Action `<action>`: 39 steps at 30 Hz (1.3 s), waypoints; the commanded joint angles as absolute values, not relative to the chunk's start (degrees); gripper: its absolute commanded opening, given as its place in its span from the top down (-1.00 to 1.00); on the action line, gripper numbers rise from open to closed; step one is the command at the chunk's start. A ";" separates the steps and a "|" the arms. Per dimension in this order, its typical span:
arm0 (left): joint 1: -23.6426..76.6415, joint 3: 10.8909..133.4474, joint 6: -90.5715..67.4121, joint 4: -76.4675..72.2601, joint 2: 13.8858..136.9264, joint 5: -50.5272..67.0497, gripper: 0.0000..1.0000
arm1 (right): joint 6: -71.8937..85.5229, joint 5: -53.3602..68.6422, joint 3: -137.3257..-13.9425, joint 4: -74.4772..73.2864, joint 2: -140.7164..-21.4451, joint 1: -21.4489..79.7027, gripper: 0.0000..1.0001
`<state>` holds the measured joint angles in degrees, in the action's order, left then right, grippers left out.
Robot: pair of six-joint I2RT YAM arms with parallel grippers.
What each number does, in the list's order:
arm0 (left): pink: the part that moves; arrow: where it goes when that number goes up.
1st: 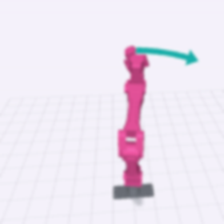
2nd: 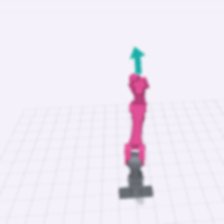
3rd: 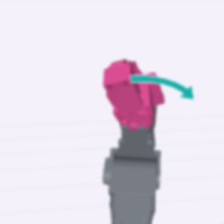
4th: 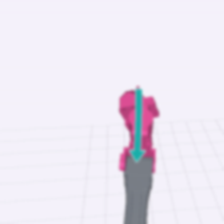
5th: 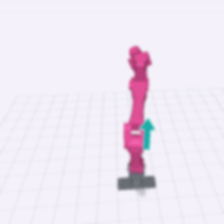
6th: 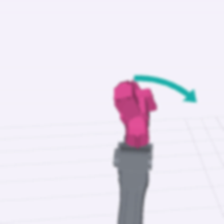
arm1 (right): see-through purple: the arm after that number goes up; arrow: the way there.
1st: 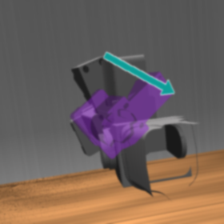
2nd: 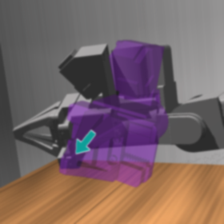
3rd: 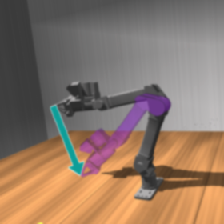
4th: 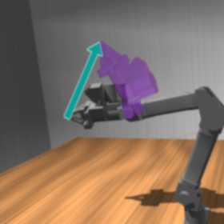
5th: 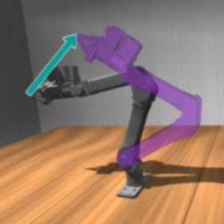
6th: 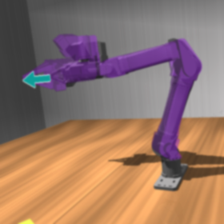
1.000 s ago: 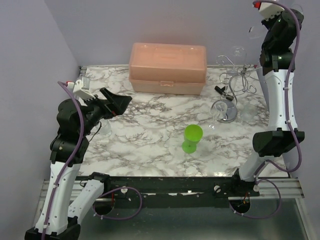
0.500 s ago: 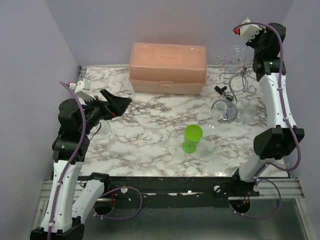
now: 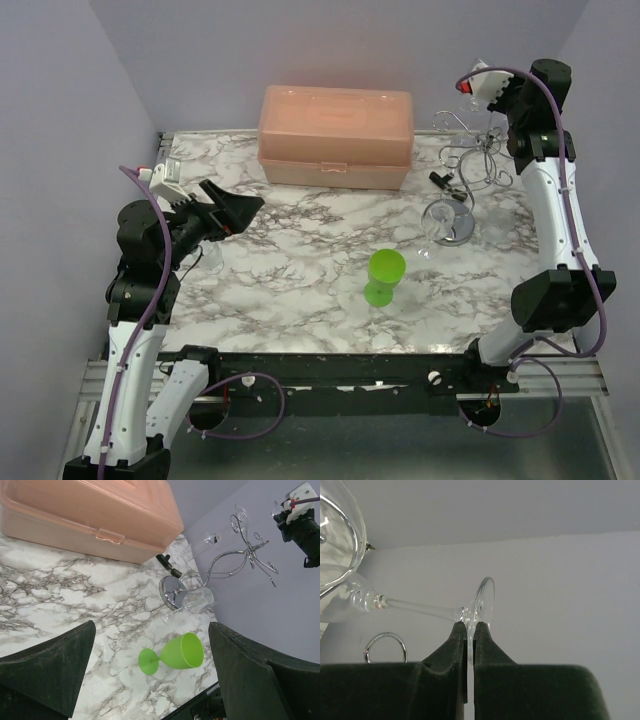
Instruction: Place the wine glass upside down on the wine glass rack
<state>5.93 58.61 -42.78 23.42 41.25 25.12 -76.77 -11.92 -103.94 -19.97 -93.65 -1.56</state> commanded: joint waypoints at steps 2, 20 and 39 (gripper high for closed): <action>5.27 57.29 -44.02 21.28 40.45 27.07 -0.97 | -81.32 -8.08 -101.73 -17.94 -89.38 -1.58 0.99; 4.83 55.32 -45.09 20.88 38.89 27.34 -0.97 | -85.58 -3.14 -96.44 -19.51 -84.87 -1.58 0.98; 4.66 54.77 -45.75 21.41 37.50 27.95 -0.97 | -84.66 -4.79 -93.05 -23.24 -80.08 -1.58 0.96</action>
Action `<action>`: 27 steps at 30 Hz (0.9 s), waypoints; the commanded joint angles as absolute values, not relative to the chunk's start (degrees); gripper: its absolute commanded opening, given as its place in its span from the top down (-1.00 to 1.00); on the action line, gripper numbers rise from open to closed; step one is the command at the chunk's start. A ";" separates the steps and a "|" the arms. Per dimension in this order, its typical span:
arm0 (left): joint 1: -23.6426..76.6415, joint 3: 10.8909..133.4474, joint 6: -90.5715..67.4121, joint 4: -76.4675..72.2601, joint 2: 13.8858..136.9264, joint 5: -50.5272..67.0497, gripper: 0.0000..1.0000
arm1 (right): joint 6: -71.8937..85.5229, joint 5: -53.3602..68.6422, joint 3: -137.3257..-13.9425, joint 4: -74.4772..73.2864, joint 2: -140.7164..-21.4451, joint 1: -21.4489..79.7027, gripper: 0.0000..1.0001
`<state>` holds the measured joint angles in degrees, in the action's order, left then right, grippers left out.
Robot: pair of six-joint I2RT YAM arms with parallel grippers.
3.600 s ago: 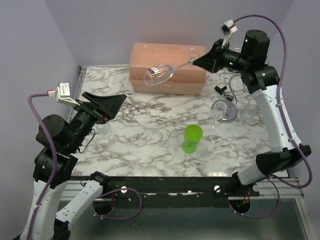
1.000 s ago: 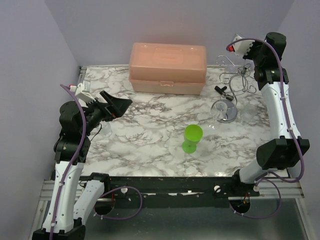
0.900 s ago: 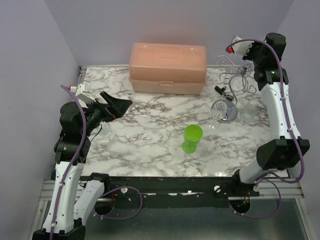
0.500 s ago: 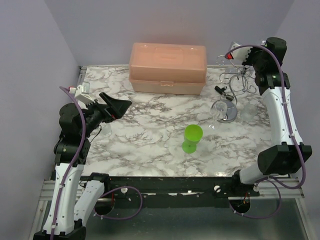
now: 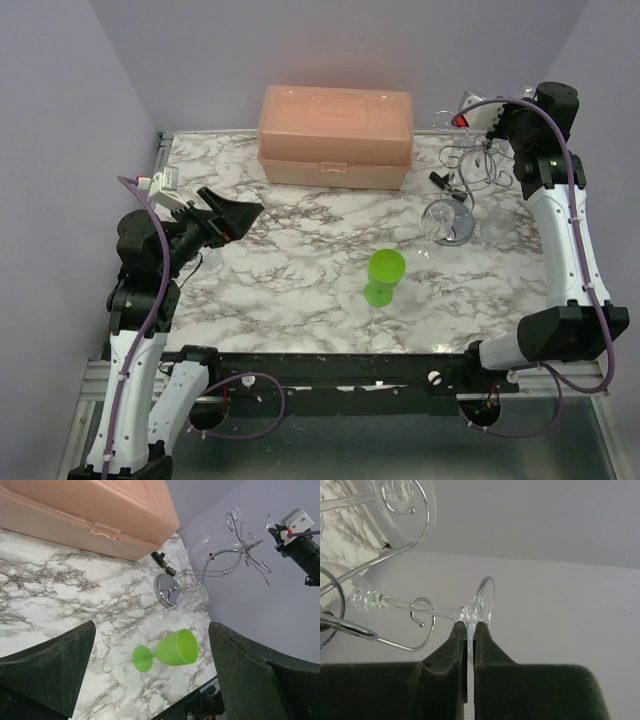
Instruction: Place the wine glass upside down on the wine glass rack
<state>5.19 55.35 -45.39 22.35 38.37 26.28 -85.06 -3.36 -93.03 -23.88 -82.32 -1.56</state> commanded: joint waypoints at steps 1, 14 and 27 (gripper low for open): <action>4.70 54.76 -45.75 21.44 37.41 27.95 -0.97 | -84.40 -5.34 -93.06 -23.43 -80.04 -1.58 0.96; 4.51 54.84 -45.35 22.32 36.90 27.95 -0.97 | -82.41 -9.80 -93.05 -24.26 -80.31 -2.83 0.96; 4.39 54.32 -45.68 21.82 37.04 28.22 -0.97 | -79.95 -12.63 -97.56 -24.27 -84.68 -4.38 0.95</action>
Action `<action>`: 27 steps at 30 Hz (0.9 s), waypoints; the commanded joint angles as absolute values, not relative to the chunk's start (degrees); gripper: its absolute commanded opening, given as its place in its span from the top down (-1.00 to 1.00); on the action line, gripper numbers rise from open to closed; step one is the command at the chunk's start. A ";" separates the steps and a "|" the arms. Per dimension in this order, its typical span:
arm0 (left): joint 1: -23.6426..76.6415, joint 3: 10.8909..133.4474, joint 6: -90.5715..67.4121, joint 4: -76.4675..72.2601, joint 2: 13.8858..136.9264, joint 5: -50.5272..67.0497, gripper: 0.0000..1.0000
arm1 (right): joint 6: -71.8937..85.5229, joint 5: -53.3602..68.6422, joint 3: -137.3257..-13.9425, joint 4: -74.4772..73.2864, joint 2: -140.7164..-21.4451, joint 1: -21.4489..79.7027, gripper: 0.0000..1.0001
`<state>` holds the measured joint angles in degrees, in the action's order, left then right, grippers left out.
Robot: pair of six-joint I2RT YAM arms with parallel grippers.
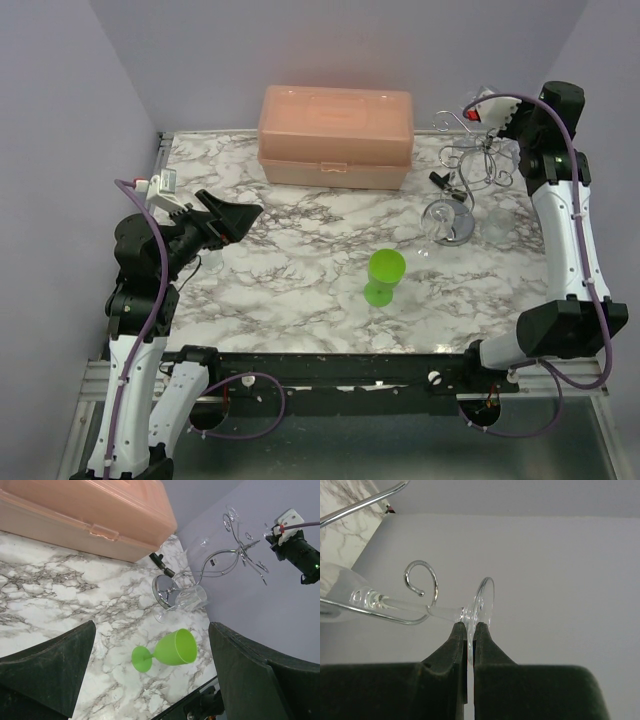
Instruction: Place the wine glass upside down on the wine glass rack
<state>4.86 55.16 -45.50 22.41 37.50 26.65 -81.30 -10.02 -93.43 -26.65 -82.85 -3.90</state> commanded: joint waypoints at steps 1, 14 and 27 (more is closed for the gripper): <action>4.32 54.21 -45.70 21.81 37.09 28.27 -0.97 | -79.75 -12.80 -98.39 -24.26 -85.29 -4.41 0.93; 4.24 53.52 -45.97 22.07 36.38 27.18 -0.97 | -79.23 -9.69 -102.38 -24.21 -90.41 -4.43 0.89; 4.13 53.37 -46.40 21.78 36.39 26.28 -0.97 | -77.94 -0.48 -98.79 -29.24 -86.61 -4.46 0.81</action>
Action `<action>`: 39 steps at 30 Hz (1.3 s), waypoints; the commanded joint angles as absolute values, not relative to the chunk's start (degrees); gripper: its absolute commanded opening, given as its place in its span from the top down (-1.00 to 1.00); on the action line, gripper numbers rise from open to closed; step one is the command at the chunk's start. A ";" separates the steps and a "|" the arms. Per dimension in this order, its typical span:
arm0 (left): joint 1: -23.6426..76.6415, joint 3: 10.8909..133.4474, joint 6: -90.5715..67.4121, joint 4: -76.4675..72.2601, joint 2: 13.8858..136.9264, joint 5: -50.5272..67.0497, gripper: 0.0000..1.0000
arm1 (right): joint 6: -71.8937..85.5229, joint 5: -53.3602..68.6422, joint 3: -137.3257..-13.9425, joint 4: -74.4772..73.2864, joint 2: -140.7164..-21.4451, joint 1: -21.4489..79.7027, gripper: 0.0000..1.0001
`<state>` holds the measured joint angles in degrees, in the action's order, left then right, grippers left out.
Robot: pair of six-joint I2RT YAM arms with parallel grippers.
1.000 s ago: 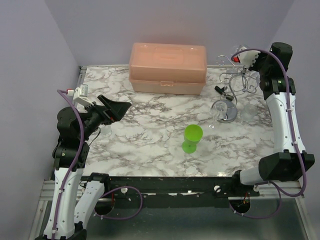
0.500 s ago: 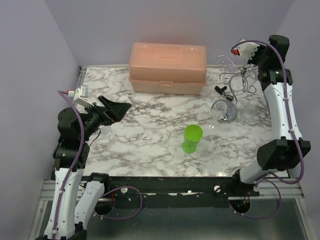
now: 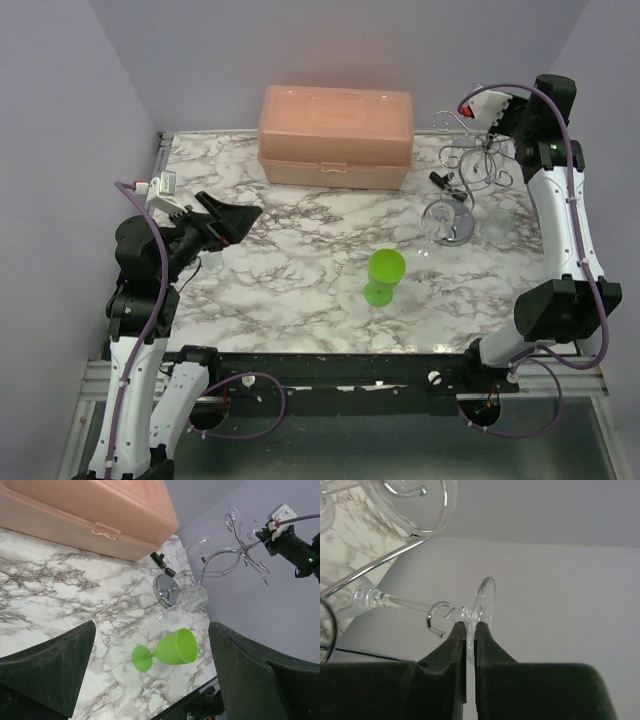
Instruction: Place the wine glass upside down on the wine glass rack
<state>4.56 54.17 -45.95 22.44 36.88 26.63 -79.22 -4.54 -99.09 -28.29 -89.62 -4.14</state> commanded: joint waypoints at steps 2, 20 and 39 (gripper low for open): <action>4.18 53.18 -46.44 21.66 36.43 26.32 -0.97 | -77.69 -0.44 -98.89 -30.98 -86.41 -4.45 0.79; 4.04 53.18 -46.49 21.21 36.74 26.88 -0.97 | -72.90 4.96 -101.77 -38.45 -87.96 -4.46 0.67; 3.87 53.17 -46.49 20.67 37.24 27.43 -0.97 | -70.60 4.64 -103.97 -40.43 -88.83 -4.41 0.51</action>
<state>4.21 53.56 -46.37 22.33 37.26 26.63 -71.99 3.92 -102.41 -39.35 -88.51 -4.51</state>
